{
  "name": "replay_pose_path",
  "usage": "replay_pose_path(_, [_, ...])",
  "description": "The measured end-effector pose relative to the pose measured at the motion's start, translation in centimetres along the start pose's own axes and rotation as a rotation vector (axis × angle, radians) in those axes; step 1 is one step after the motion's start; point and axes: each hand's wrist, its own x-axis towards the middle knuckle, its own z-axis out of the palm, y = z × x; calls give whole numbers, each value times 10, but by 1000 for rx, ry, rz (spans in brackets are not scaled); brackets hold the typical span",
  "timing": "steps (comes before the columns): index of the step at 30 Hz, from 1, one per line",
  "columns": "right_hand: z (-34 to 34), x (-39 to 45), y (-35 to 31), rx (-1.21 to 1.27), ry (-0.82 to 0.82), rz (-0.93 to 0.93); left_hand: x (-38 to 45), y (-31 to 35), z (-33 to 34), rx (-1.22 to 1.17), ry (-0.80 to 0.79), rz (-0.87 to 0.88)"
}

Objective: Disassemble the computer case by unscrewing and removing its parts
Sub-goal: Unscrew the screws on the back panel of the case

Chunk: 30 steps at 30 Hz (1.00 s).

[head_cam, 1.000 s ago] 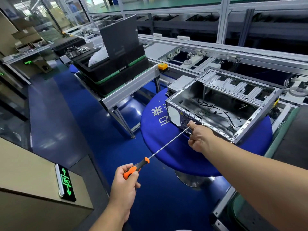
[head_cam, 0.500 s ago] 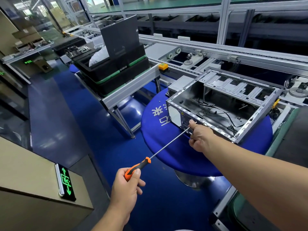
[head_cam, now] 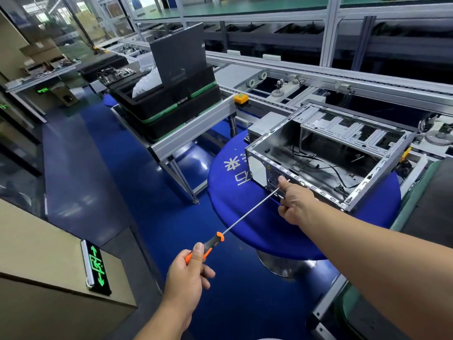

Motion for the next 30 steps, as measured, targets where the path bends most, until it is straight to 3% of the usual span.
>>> replay_pose_path(6, [-5, 3, 4, 32, -73, -20, 0, -3, 0, -35, 8, -38])
replay_pose_path(13, [-9, -1, 5, -34, -46, -62, -1, 2, 1, -137, 5, -85])
replay_pose_path(30, [-2, 2, 9, -74, -24, -78, 5, -5, -2, -8, -27, 93])
